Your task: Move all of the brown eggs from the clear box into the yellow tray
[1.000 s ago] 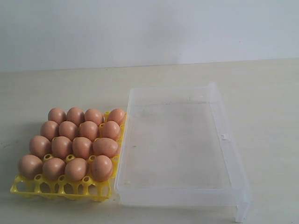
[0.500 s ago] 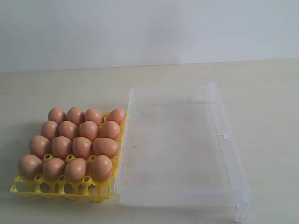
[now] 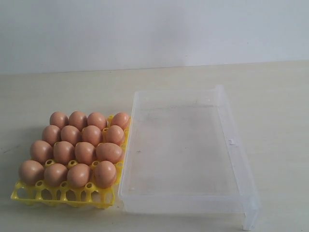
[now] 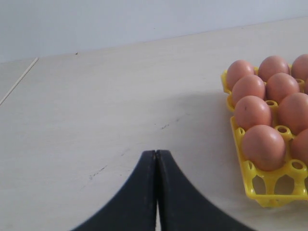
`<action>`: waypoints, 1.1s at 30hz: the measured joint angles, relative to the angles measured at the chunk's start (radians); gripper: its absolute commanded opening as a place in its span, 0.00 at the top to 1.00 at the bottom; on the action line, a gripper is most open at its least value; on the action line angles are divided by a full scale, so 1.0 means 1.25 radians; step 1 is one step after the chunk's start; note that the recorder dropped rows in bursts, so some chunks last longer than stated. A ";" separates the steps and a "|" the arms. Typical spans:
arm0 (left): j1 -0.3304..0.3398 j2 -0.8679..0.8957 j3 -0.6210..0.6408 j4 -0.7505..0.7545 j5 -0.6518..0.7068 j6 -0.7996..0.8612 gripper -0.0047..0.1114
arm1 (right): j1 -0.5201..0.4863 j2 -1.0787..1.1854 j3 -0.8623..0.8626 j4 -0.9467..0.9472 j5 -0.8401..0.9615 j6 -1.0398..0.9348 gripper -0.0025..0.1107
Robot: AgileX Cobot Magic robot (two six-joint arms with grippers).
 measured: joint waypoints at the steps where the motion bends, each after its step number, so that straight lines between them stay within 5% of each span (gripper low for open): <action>1: 0.000 0.000 0.000 0.000 0.000 0.000 0.96 | 0.000 0.000 0.000 0.000 0.000 0.000 0.98; 33: 0.000 0.000 0.000 0.000 0.000 0.000 0.96 | -0.044 0.000 0.000 -0.030 0.000 0.000 0.98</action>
